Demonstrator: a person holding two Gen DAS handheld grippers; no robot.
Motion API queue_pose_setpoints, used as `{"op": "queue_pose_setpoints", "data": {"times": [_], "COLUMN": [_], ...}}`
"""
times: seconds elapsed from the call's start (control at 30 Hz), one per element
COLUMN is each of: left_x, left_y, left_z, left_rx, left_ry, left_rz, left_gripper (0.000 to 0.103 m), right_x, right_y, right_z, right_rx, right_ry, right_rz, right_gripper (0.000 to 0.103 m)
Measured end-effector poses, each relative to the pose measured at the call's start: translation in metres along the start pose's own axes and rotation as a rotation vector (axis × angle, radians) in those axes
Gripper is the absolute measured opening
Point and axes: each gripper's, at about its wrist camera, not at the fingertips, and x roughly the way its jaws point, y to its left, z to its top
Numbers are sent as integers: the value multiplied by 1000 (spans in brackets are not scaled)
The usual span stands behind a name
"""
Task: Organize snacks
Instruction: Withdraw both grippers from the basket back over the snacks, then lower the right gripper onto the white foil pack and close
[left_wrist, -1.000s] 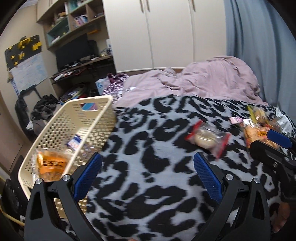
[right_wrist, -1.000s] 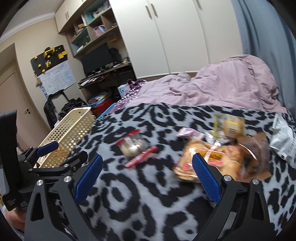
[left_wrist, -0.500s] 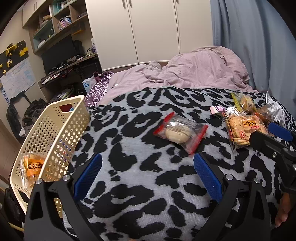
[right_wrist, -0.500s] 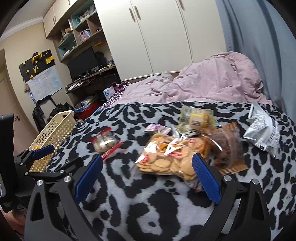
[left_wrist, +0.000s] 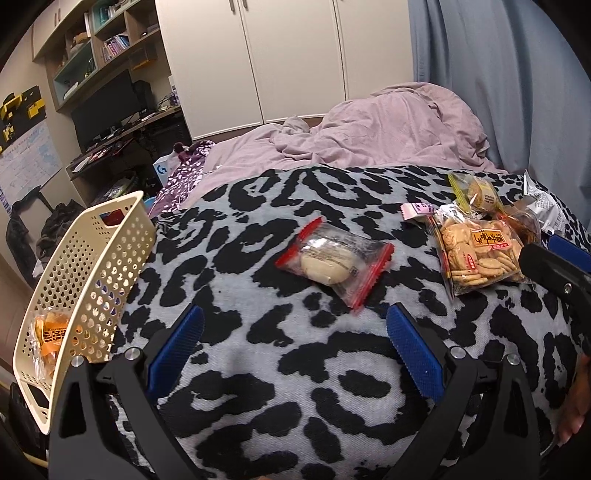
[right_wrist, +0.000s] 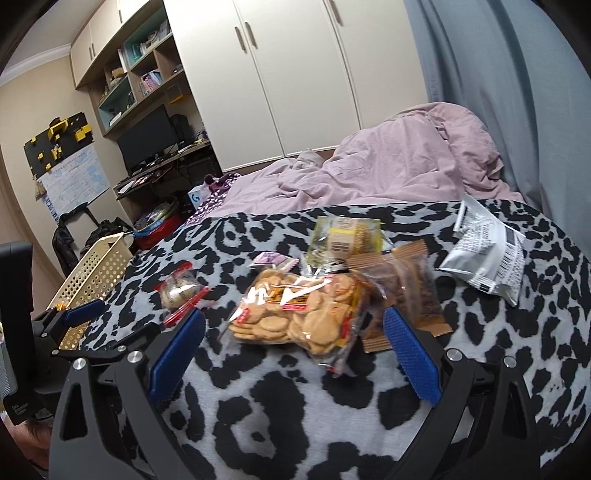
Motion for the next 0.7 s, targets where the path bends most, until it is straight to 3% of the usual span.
{"op": "queue_pose_setpoints", "data": {"times": [0.33,0.7], "left_x": [-1,4], "left_y": [-18,-49], "left_z": [5,14], "left_rx": [35,75], "left_ry": [-6,8], "left_rz": [-20,-120], "left_gripper": [101,101], "right_x": [-6,-20], "right_y": [-20,-55], "right_z": [-2,-4], "right_rx": [28,69], "right_ry": [-16,-23], "right_rz": [-43,-147], "right_gripper": [96,96]}}
